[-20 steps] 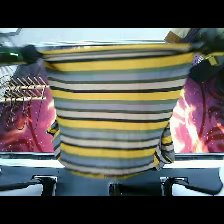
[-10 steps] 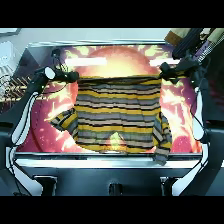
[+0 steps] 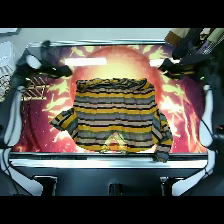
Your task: Fold the clothes and pants, and hang the long-sleeved shirts on hangers.
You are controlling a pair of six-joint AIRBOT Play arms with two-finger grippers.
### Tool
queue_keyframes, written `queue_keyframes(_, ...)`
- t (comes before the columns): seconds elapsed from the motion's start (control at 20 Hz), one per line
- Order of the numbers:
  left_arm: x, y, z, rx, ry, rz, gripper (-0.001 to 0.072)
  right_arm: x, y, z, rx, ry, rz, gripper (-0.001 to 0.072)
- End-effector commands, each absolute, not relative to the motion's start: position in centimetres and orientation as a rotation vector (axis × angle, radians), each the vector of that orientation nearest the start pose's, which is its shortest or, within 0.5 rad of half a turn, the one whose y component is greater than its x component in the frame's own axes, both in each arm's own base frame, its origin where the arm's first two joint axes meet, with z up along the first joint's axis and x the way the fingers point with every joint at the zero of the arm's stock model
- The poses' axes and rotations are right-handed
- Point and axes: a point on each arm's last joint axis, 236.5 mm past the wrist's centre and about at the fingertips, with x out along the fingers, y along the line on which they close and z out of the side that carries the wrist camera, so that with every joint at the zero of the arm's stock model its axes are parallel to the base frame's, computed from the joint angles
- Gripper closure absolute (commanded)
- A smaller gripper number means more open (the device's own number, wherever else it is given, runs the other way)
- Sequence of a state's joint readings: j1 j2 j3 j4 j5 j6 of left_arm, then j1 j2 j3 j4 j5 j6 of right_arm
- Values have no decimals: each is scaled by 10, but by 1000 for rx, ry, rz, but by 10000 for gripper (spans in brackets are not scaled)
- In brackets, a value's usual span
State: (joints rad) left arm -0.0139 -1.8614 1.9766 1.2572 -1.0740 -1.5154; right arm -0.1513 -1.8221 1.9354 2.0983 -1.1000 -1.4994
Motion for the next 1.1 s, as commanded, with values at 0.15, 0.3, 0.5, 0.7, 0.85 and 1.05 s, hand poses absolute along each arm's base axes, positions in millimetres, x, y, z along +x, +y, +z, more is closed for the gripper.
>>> queue_keyframes(0.15,469,8,133,-279,1025,-106,142,447,-20,175,403,1050,200,213)
queue_keyframes(0.3,373,-20,76,-418,1171,-132,142,381,13,131,575,1195,202,211)
queue_keyframes(0.5,266,-95,9,-733,1334,-257,142,280,106,42,789,1394,242,116)
queue_keyframes(0.7,208,-132,-27,-822,1456,-294,142,205,153,-30,912,1525,115,111)
queue_keyframes(0.85,196,-145,-34,-804,1501,-311,142,176,171,-61,911,1590,61,111)
queue_keyframes(1.05,200,-156,-36,-780,1481,-315,142,198,174,-80,944,1497,-27,114)
